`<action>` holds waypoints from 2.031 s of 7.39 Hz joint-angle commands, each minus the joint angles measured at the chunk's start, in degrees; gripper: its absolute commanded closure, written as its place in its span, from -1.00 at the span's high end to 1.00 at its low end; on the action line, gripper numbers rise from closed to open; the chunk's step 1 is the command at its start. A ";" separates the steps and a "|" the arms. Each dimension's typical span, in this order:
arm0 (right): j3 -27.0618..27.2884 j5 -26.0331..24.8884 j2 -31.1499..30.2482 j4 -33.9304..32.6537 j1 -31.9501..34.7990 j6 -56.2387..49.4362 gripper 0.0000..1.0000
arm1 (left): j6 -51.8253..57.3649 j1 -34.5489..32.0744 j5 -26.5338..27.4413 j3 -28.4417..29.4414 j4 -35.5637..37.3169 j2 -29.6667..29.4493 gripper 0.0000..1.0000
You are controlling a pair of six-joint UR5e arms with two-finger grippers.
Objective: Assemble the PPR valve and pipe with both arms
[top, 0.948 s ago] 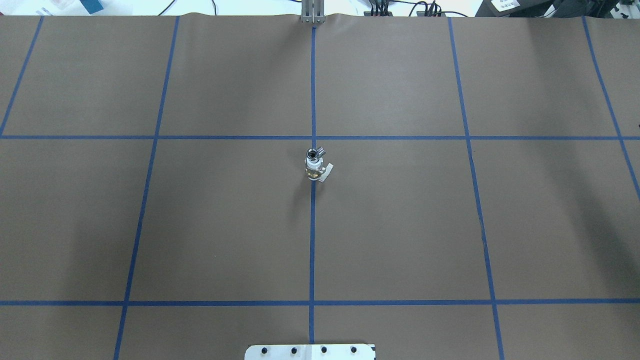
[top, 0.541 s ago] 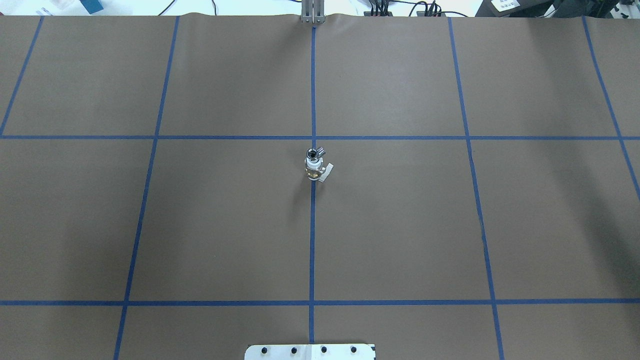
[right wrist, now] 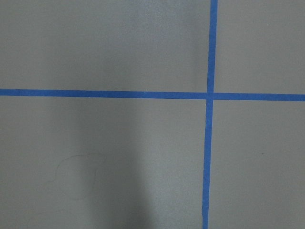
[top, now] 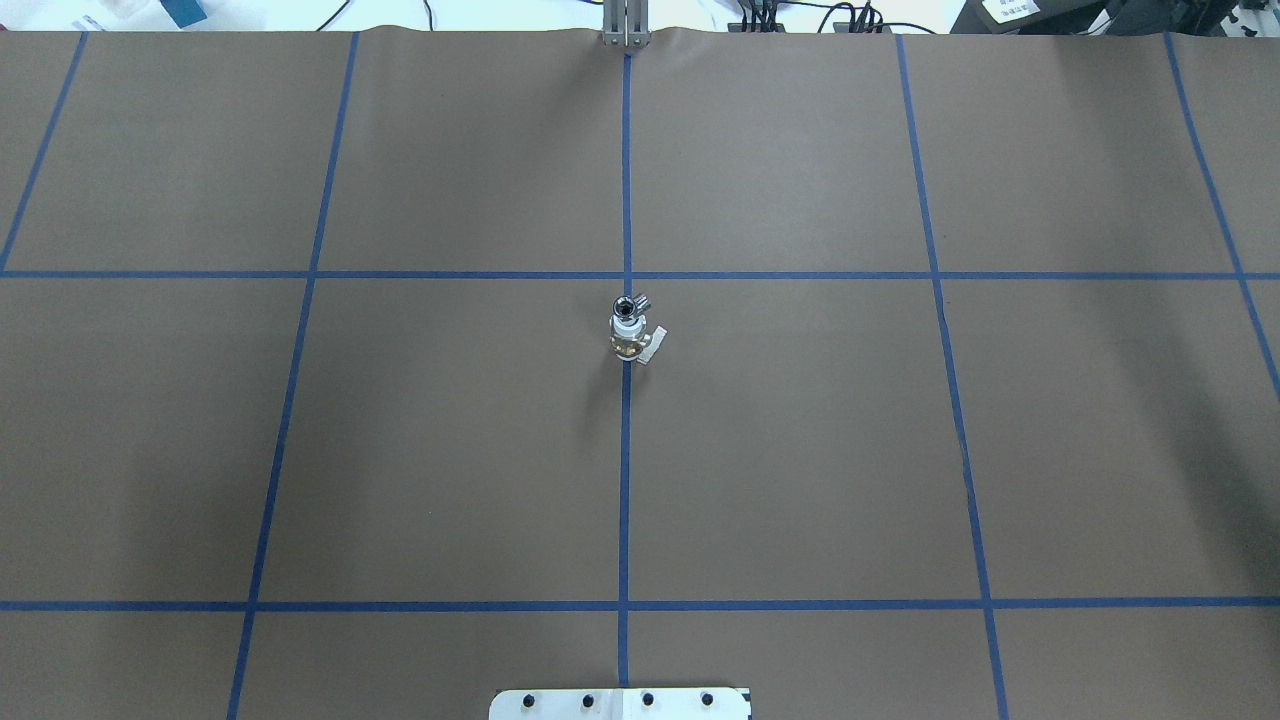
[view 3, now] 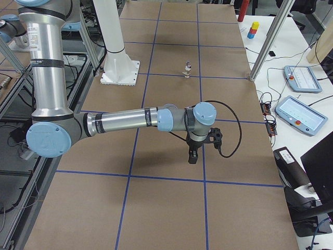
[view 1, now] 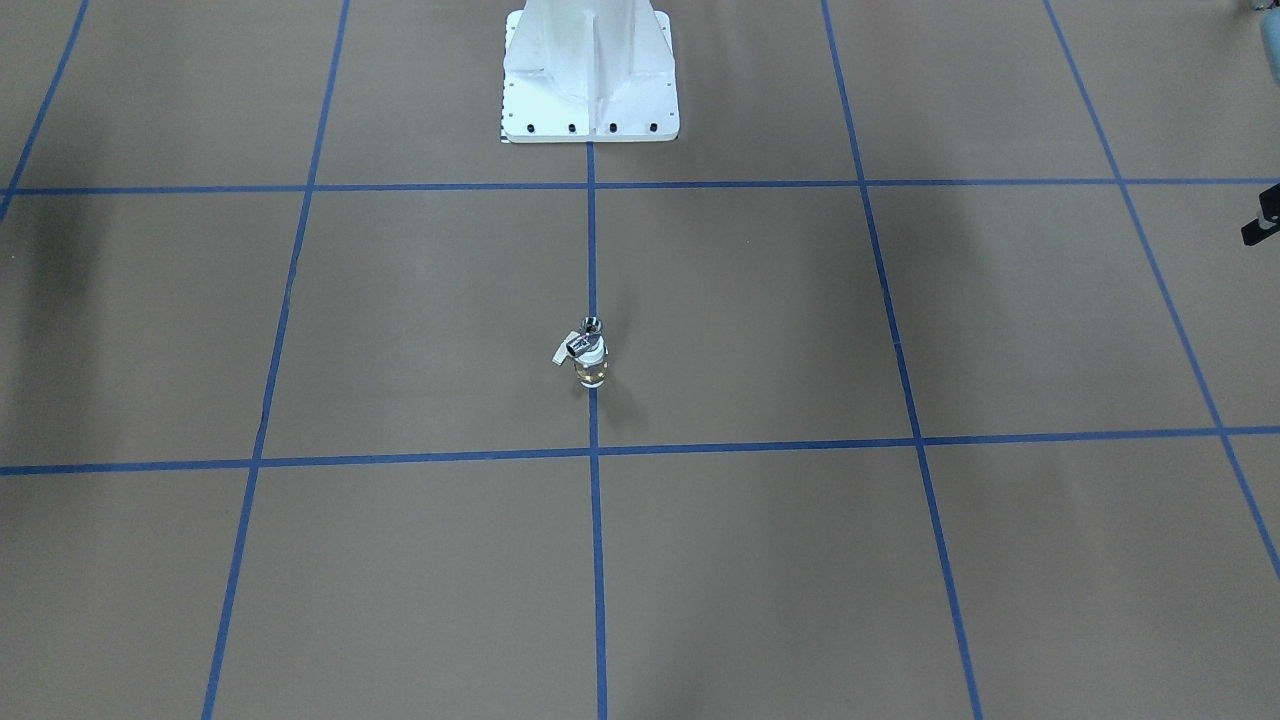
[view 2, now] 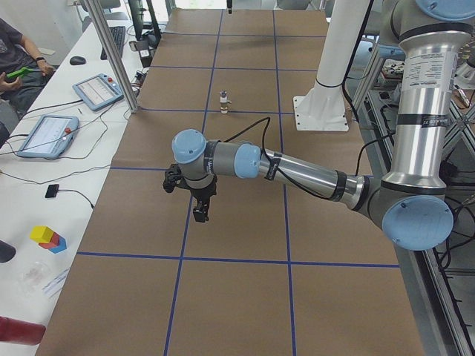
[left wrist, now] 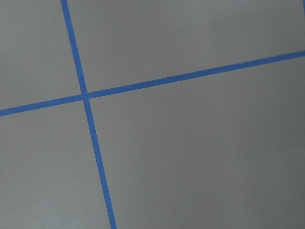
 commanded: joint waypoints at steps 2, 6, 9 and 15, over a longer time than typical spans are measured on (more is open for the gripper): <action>1.28 -0.37 -0.43 -0.08 0.31 0.58 0.99 | -0.08 -0.14 0.66 0.15 -0.04 0.03 0.99; 2.95 -2.74 -1.75 0.01 0.31 0.67 0.99 | -0.70 -1.46 7.40 0.59 -0.30 0.83 0.99; 7.94 -2.74 -4.20 -0.25 0.22 4.68 0.99 | -0.70 -2.43 7.52 3.65 -0.65 0.82 0.99; 8.49 -2.74 -5.35 0.01 0.22 5.86 0.99 | -1.14 -4.44 7.43 5.42 -0.92 0.82 0.99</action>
